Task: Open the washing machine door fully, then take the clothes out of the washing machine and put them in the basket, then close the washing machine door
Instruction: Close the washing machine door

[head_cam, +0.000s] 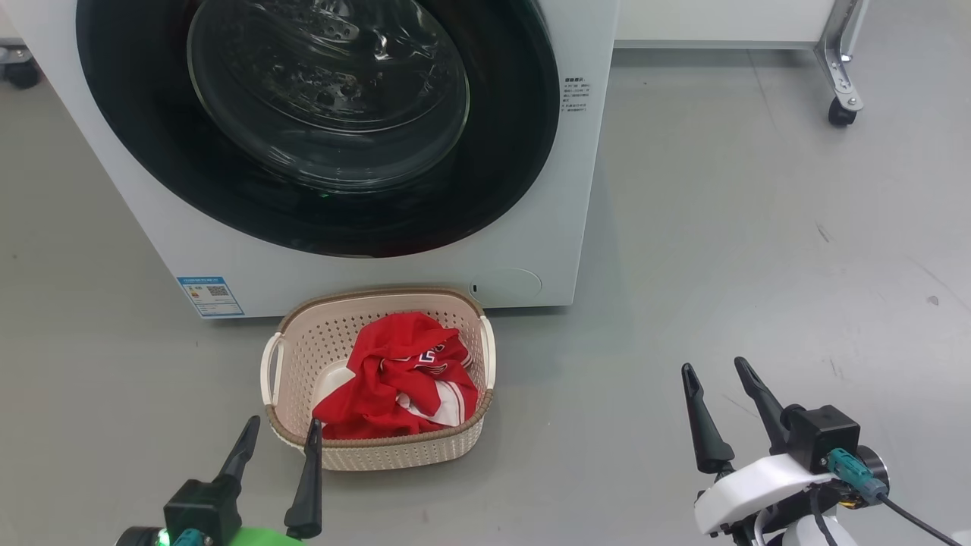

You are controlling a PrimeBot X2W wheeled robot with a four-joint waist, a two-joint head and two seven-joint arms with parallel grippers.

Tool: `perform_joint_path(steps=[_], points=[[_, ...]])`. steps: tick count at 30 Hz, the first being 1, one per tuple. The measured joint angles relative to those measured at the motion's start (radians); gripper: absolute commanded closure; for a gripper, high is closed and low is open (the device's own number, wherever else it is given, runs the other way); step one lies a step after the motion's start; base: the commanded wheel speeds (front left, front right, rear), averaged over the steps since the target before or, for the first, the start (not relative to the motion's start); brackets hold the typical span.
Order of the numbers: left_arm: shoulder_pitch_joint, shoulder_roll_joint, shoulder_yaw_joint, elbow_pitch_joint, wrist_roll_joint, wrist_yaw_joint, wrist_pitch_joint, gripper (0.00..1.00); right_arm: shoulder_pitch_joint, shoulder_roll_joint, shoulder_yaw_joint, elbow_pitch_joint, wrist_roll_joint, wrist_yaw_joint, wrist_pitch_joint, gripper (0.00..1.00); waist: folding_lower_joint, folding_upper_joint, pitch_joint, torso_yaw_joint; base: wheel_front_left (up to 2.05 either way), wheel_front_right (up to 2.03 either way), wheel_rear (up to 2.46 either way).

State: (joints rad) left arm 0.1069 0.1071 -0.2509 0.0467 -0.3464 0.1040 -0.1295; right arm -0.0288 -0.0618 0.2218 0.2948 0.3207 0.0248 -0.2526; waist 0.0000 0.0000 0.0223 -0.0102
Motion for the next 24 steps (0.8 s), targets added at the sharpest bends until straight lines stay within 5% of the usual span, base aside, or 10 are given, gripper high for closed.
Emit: perform_joint_path(steps=[24], points=[[0.031,-0.001,-0.001,-0.054,0.019,0.005,0.015,0.00,0.080,-0.004,0.003,-0.098,-0.008,-0.018,0.000,0.00,0.0000,0.0000,-0.002,0.003,0.00,0.00,0.00]])
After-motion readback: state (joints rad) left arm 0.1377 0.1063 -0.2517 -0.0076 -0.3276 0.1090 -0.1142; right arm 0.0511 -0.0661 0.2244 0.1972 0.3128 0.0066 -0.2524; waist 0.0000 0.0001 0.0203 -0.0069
